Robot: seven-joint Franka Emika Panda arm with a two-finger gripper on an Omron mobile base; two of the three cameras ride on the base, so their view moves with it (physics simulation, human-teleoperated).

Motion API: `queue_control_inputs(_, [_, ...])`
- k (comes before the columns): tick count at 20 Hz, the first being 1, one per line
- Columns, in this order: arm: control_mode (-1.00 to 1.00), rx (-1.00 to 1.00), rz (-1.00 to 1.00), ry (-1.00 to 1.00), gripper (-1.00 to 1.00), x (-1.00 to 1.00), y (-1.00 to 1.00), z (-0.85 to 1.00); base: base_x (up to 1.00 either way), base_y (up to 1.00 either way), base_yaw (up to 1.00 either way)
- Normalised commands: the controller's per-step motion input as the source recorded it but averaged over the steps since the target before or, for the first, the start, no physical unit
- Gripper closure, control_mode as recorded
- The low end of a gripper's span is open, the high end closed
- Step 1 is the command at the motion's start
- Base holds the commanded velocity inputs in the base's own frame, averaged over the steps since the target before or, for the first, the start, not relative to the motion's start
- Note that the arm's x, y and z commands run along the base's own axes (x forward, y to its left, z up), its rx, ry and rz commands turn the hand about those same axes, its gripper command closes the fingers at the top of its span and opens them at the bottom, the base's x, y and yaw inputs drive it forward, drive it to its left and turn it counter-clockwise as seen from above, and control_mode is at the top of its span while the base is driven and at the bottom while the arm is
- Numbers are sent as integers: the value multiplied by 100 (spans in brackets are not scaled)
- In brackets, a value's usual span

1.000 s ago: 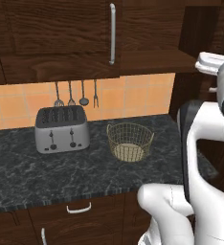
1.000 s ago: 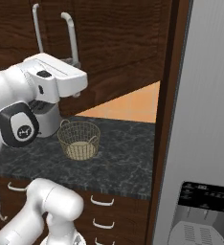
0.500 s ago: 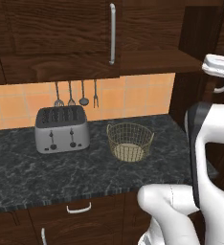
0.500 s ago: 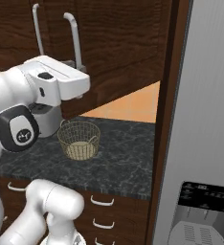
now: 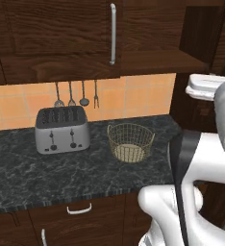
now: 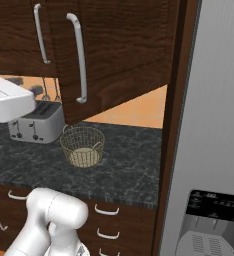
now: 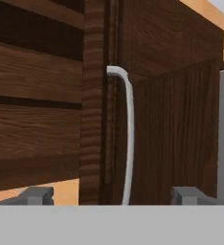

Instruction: Open the cabinet, pick up the bread from the cabinet and place it in the basket. Then move the basket to the dining counter.

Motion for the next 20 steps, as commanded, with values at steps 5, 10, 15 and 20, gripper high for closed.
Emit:
queue_control_inputs(5, [-100,-7,-5,15,-100,56,90,0,0,0,0])
queue_control_inputs(10, [-100,0,-44,1,-100,65,3,-15,0,0,0])
queue_control_inputs(15, [-100,0,-62,-1,-100,49,-10,-27,0,0,0])
queue_control_inputs(20, [-100,0,-36,-3,-100,57,-31,-14,0,0,0])
